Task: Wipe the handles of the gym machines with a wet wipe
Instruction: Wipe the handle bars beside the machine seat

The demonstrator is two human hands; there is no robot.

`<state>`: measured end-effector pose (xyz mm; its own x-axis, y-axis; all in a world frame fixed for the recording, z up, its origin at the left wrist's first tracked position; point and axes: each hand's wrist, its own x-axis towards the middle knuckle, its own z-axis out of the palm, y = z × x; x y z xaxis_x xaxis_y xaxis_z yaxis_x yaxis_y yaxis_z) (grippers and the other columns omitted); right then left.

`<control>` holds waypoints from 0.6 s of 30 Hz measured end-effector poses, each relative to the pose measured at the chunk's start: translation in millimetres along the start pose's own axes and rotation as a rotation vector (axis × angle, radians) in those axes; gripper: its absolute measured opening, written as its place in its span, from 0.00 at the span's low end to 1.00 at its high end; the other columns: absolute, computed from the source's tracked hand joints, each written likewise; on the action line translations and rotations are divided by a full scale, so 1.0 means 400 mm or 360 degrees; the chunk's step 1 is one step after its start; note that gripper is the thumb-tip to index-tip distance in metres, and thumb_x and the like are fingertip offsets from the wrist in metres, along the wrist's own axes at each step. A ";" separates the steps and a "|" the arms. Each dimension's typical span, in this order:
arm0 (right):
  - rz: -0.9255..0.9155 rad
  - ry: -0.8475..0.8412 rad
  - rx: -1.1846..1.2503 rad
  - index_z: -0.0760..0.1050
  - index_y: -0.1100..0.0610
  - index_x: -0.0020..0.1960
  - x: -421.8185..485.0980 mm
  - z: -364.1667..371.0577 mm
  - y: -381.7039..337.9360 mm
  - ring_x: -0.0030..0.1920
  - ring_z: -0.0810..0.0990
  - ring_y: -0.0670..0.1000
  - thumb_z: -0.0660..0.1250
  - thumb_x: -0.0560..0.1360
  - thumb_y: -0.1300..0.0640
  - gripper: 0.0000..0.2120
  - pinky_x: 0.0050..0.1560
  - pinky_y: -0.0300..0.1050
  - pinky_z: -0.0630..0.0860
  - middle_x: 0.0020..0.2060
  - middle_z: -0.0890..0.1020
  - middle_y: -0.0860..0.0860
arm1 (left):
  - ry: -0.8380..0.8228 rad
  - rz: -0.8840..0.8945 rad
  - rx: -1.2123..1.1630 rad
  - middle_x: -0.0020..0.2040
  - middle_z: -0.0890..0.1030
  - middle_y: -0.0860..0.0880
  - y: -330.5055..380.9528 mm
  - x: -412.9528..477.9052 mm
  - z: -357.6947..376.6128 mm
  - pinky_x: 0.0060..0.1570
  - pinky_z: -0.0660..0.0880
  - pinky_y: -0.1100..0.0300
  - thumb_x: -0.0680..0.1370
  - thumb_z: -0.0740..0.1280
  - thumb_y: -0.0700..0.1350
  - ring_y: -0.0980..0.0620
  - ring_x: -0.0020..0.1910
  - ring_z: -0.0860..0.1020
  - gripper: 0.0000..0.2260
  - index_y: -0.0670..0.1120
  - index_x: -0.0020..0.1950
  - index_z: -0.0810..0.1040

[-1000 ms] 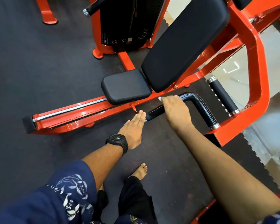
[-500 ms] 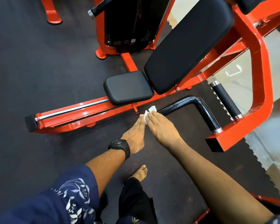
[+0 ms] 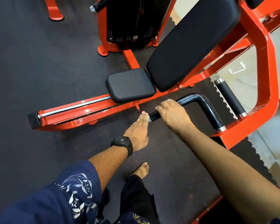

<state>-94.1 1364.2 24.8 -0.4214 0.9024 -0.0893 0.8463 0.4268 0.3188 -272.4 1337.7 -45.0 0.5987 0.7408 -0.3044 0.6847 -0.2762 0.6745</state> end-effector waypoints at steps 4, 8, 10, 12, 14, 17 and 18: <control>-0.0250 0.0022 0.0081 0.76 0.64 0.62 -0.042 0.030 -0.071 0.58 0.78 0.61 0.55 0.78 0.60 0.18 0.63 0.54 0.74 0.54 0.80 0.59 | 0.0044 -0.0022 0.0037 0.82 0.41 0.43 -0.001 0.006 0.008 0.79 0.51 0.51 0.81 0.62 0.47 0.50 0.81 0.42 0.38 0.41 0.81 0.40; -0.0030 0.0255 0.0146 0.78 0.65 0.61 -0.059 0.014 -0.043 0.58 0.80 0.60 0.57 0.76 0.63 0.18 0.65 0.53 0.74 0.55 0.82 0.59 | 0.0166 -0.0002 0.0059 0.82 0.44 0.45 -0.005 0.016 0.006 0.80 0.48 0.54 0.86 0.54 0.50 0.49 0.81 0.44 0.30 0.41 0.81 0.42; -0.0144 0.0330 0.0167 0.82 0.66 0.56 -0.054 0.012 -0.072 0.53 0.83 0.59 0.60 0.73 0.63 0.16 0.59 0.51 0.77 0.50 0.84 0.59 | 0.0177 -0.0002 0.0053 0.82 0.44 0.45 -0.008 0.020 0.012 0.80 0.49 0.53 0.86 0.53 0.47 0.50 0.81 0.45 0.28 0.42 0.82 0.43; -0.0307 0.0271 0.0206 0.82 0.65 0.57 -0.058 0.034 -0.094 0.56 0.83 0.59 0.58 0.74 0.62 0.18 0.62 0.51 0.76 0.54 0.84 0.60 | 0.0152 -0.0018 0.0036 0.82 0.44 0.45 -0.011 0.017 0.017 0.79 0.50 0.52 0.85 0.52 0.45 0.50 0.81 0.45 0.28 0.42 0.82 0.42; -0.0237 0.0260 0.0210 0.80 0.64 0.61 -0.064 0.050 -0.072 0.61 0.80 0.59 0.59 0.75 0.61 0.18 0.65 0.53 0.75 0.59 0.82 0.60 | 0.0148 -0.0022 0.0026 0.82 0.45 0.45 -0.015 0.015 0.017 0.79 0.51 0.52 0.86 0.50 0.45 0.50 0.81 0.46 0.27 0.42 0.82 0.42; 0.0135 0.0413 0.0365 0.78 0.64 0.62 -0.086 0.056 -0.085 0.61 0.80 0.54 0.59 0.78 0.63 0.16 0.64 0.46 0.76 0.59 0.81 0.57 | 0.0156 -0.0026 0.0047 0.82 0.46 0.44 -0.014 0.015 0.009 0.79 0.52 0.51 0.86 0.49 0.45 0.50 0.81 0.46 0.26 0.42 0.82 0.43; 0.0457 0.0412 0.0616 0.78 0.62 0.62 -0.095 0.046 -0.115 0.60 0.78 0.48 0.59 0.80 0.62 0.15 0.62 0.38 0.75 0.58 0.81 0.54 | 0.0160 -0.0029 0.0046 0.82 0.46 0.45 -0.012 0.017 0.008 0.79 0.51 0.52 0.86 0.49 0.45 0.50 0.81 0.46 0.26 0.42 0.82 0.43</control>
<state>-110.8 1311.4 -3.8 -0.1807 0.9628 0.2012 0.9766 0.1998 -0.0791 -270.4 1342.1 -52.5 0.5423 0.8032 -0.2466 0.7076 -0.2783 0.6495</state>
